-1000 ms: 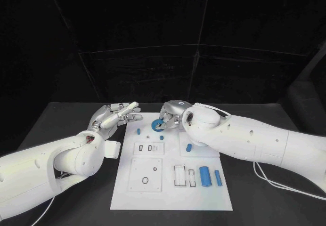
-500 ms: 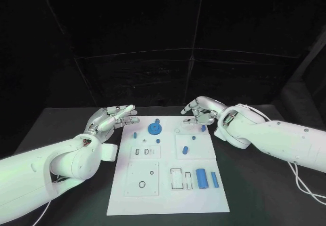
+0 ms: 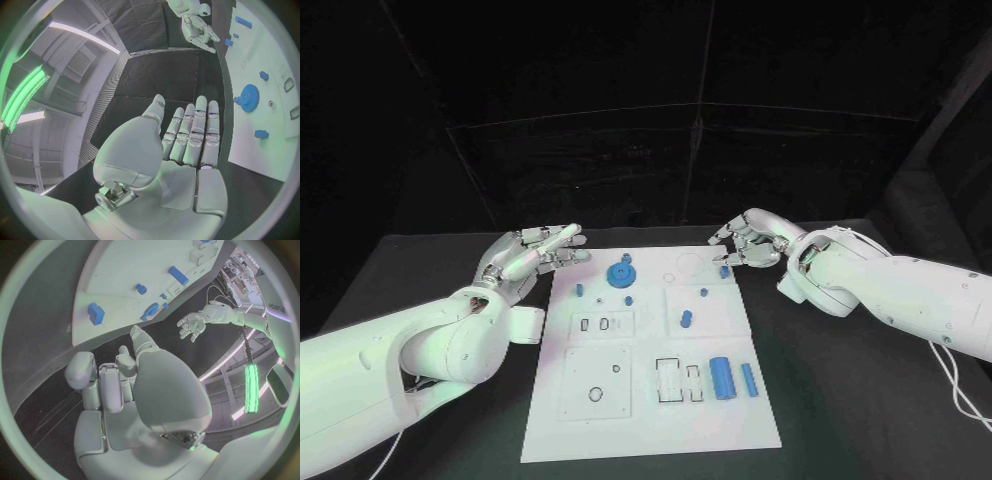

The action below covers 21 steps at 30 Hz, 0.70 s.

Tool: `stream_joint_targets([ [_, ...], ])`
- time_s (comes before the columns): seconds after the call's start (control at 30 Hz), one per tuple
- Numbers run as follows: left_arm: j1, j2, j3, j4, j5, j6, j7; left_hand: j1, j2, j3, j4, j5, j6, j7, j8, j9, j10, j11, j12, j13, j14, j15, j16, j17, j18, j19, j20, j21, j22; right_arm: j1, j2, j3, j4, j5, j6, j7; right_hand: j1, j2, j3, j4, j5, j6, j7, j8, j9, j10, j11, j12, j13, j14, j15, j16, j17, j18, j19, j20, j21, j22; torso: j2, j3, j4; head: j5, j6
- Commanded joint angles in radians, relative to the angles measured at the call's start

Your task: Assemble the parts on the task board

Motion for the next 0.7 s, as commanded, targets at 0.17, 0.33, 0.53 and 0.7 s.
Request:
stream_joint_targets([
  [0.17,0.001,0.003,0.0,-0.002,-0.005,0.018,0.007,0.01,-0.002,0.002,-0.008,0.003,0.005,0.015,-0.004,0.0,0.004,0.002,-0.005,-0.001,0.008,0.001,-0.008,0.002,0.015,0.005,-0.001,-0.004,-0.002,-0.025,0.014,0.0,-0.033,0.007,0.03,0.012,0.005,-0.007,-0.008,-0.014,0.005,-0.021,0.004,-0.012,-0.002,-0.017,0.001,-0.019,-0.016,0.047,0.001,-0.006,-0.009,-0.002,-0.016,0.001,-0.011,-0.016,-0.001,-0.0033,0.0027,0.001,-0.004],
  [0.33,0.001,0.003,0.0,-0.005,-0.005,0.018,0.007,0.01,-0.002,0.002,-0.008,0.003,0.005,0.015,-0.004,0.0,0.004,0.002,-0.005,-0.001,0.008,0.001,-0.008,0.002,0.015,0.005,-0.001,-0.004,-0.002,-0.037,0.018,0.0,-0.054,0.0,0.031,0.003,-0.002,-0.014,-0.02,-0.018,0.005,-0.04,0.008,-0.021,-0.002,-0.026,0.004,-0.03,-0.029,0.046,0.004,-0.009,-0.013,0.0,-0.023,0.004,-0.016,-0.027,-0.001,-0.0033,0.0002,0.0,-0.004],
  [0.53,0.001,0.003,0.0,-0.006,-0.005,0.018,0.007,0.01,-0.002,0.002,-0.008,0.003,0.005,0.015,-0.004,0.0,0.004,0.002,-0.005,-0.001,0.008,0.001,-0.008,0.002,0.015,0.005,-0.001,-0.004,-0.002,-0.041,0.018,0.0,-0.073,-0.008,0.041,-0.006,-0.006,-0.015,-0.025,-0.019,0.005,-0.048,0.01,-0.024,-0.002,-0.029,0.006,-0.034,-0.033,0.045,0.005,-0.01,-0.014,0.0,-0.025,0.005,-0.019,-0.031,-0.001,-0.0044,-0.0004,-0.002,-0.004],
  [0.7,0.001,0.004,0.0,-0.007,-0.005,0.018,0.007,0.01,-0.002,0.002,-0.008,0.003,0.005,0.015,-0.004,0.0,0.004,0.002,-0.005,-0.001,0.008,0.001,-0.008,0.002,0.015,0.005,-0.001,-0.004,-0.002,-0.042,0.019,0.0,-0.081,-0.015,0.046,-0.011,-0.008,-0.016,-0.028,-0.019,0.004,-0.051,0.011,-0.025,-0.002,-0.031,0.007,-0.036,-0.035,0.045,0.006,-0.01,-0.014,0.001,-0.027,0.006,-0.02,-0.034,-0.001,-0.0034,0.0,-0.004,-0.006],
])
